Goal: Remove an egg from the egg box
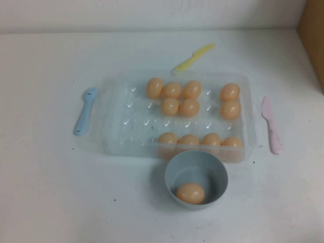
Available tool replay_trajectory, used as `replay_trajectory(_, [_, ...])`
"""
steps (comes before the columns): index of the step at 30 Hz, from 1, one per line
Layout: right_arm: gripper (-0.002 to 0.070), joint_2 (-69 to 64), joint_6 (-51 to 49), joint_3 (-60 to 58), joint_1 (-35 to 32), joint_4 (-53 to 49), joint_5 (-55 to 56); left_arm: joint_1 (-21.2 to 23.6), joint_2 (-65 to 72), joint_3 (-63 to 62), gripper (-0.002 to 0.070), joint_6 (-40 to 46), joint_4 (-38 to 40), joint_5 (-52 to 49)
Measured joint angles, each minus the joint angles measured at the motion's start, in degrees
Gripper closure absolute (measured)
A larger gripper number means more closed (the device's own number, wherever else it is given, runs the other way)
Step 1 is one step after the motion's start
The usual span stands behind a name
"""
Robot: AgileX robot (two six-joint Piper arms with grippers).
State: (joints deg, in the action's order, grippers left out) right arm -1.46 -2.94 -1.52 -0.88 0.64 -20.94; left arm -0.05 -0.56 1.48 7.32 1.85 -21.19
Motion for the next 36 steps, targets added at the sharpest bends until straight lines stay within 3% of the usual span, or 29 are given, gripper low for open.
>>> replay_trajectory(7, [0.0694, 0.0, 0.0, 0.0, 0.0, 0.0, 0.0, 0.0, 0.0, 0.0, 0.0680, 0.0, 0.2, 0.1])
replay_trajectory(10, [0.0694, 0.0, 0.0, 0.0, 0.0, 0.0, 0.0, 0.0, 0.0, 0.0, 0.0680, -0.4, 3.8, 1.9])
replay_trajectory(12, [0.0694, 0.0, 0.0, 0.0, 0.0, 0.0, 0.0, 0.0, 0.0, 0.0, 0.0679, -1.3, 9.2, 4.1])
replay_trajectory(17, [0.0694, 0.0, 0.0, 0.0, 0.0, 0.0, 0.0, 0.0, 0.0, 0.0, 0.0679, -8.5, 32.6, 13.1])
replay_trajectory(19, [0.0694, 0.0, 0.0, 0.0, 0.0, 0.0, 0.0, 0.0, 0.0, 0.0, 0.0679, -9.5, 36.8, 15.5])
replay_trajectory(30, [0.0694, 0.0, 0.0, 0.0, 0.0, 0.0, 0.0, 0.0, 0.0, 0.0, 0.0680, -10.3, 40.0, 18.1])
replay_trajectory(36, [0.0694, 0.0, 0.0, 0.0, 0.0, 0.0, 0.0, 0.0, 3.3, -6.8, 0.0680, -6.2, 39.9, 4.7])
